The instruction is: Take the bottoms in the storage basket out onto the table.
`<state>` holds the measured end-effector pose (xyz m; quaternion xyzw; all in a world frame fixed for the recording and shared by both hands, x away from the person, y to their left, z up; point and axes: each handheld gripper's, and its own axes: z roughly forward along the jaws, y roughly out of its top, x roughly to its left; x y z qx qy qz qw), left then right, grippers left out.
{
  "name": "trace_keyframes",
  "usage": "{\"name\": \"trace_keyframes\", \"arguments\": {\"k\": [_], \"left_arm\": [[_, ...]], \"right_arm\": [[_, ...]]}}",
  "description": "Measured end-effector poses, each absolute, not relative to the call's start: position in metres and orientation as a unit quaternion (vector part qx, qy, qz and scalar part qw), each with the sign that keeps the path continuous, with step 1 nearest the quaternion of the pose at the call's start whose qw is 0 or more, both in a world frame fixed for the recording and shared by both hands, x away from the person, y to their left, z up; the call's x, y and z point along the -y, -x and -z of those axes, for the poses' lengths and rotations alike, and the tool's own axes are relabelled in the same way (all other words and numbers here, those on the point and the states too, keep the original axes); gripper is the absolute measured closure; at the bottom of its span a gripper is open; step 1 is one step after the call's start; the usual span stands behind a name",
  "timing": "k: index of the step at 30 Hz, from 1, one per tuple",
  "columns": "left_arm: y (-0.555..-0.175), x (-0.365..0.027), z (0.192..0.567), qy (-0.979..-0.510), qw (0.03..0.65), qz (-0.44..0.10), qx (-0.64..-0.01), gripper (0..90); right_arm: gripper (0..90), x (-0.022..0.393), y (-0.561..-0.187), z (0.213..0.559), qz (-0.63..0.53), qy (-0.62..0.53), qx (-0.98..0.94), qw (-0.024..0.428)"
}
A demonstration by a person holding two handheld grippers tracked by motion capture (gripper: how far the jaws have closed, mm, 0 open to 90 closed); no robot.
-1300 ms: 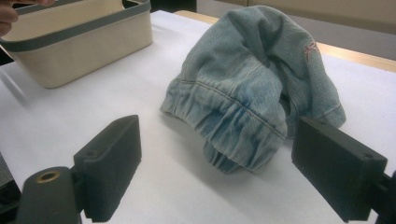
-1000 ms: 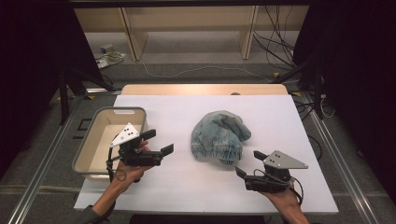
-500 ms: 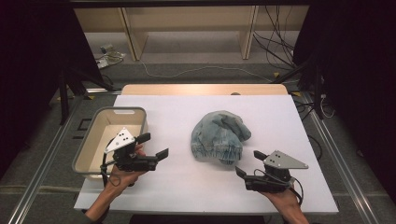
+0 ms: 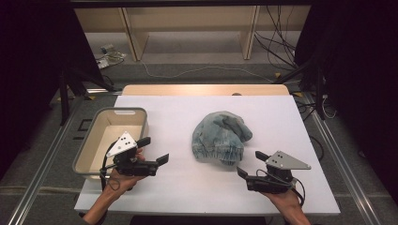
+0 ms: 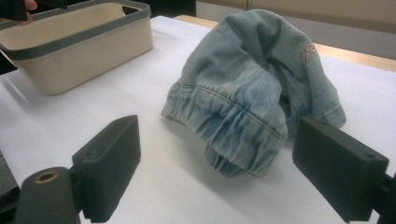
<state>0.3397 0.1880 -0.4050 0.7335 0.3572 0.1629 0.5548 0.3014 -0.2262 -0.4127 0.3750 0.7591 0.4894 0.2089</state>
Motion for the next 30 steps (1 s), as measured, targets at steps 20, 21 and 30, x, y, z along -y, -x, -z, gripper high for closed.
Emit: {"name": "trace_keyframes", "arguments": {"k": [20, 21, 30], "left_arm": [[-0.325, -0.193, 0.422, -0.747, 0.531, -0.162, -0.366, 4.3], [-0.324, -0.193, 0.423, -0.747, 0.531, -0.16, -0.367, 4.3], [-0.325, -0.191, 0.424, -0.74, 0.537, -0.164, -0.371, 3.8]], "right_arm": [[16.2, 0.227, -0.3, 0.412, -0.494, -0.382, -0.754, 0.206], [16.2, 0.227, -0.301, 0.412, -0.495, -0.381, -0.753, 0.206], [16.0, 0.228, -0.301, 0.412, -0.499, -0.384, -0.749, 0.206]]}}
